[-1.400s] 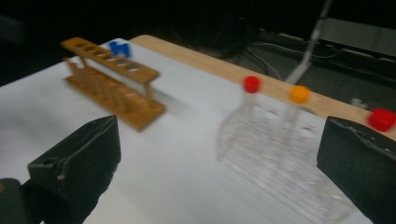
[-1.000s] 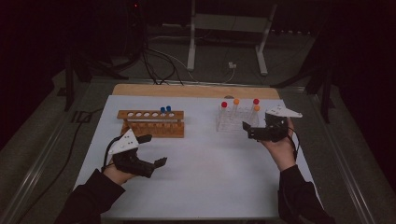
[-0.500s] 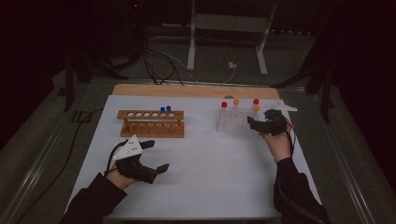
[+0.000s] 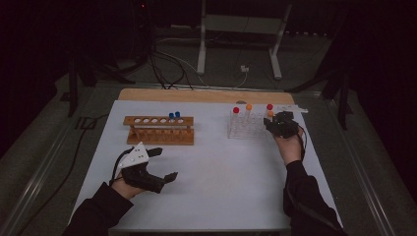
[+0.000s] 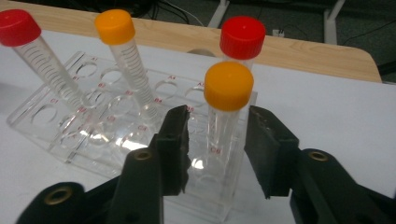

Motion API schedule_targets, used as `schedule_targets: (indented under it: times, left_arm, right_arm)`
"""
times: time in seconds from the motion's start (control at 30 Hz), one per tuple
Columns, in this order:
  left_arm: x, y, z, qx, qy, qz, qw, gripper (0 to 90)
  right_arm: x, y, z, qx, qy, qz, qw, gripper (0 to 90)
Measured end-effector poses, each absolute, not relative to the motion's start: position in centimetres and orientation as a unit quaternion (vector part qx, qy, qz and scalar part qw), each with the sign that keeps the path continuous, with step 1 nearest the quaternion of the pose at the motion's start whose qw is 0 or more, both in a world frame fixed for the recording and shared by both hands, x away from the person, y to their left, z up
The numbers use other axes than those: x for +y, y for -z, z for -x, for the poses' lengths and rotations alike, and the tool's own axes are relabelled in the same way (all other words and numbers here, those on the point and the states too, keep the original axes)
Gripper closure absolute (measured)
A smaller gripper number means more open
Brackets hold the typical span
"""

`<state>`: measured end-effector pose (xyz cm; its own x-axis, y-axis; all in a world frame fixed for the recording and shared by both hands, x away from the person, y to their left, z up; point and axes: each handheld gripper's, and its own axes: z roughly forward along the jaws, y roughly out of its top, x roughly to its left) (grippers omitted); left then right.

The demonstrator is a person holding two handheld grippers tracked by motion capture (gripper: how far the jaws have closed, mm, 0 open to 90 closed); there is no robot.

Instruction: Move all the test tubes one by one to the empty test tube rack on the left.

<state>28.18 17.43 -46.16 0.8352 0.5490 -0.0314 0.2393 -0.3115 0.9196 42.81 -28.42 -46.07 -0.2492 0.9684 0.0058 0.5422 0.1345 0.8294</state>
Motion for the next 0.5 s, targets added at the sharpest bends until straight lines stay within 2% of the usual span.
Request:
schedule_targets:
  times: [0.37, 0.5]
  left_arm:
    - [17.25, 46.05, -27.99, 0.243, -0.147, -0.798, 0.532, 1.8]
    - [17.39, 46.16, -28.12, 0.246, -0.144, -0.797, 0.532, 1.8]
  right_arm:
    - [-27.96, 46.45, -43.58, 0.694, -0.359, -0.553, 0.289, 73.3]
    - [-28.03, 46.51, -43.61, 0.693, -0.357, -0.555, 0.291, 74.6]
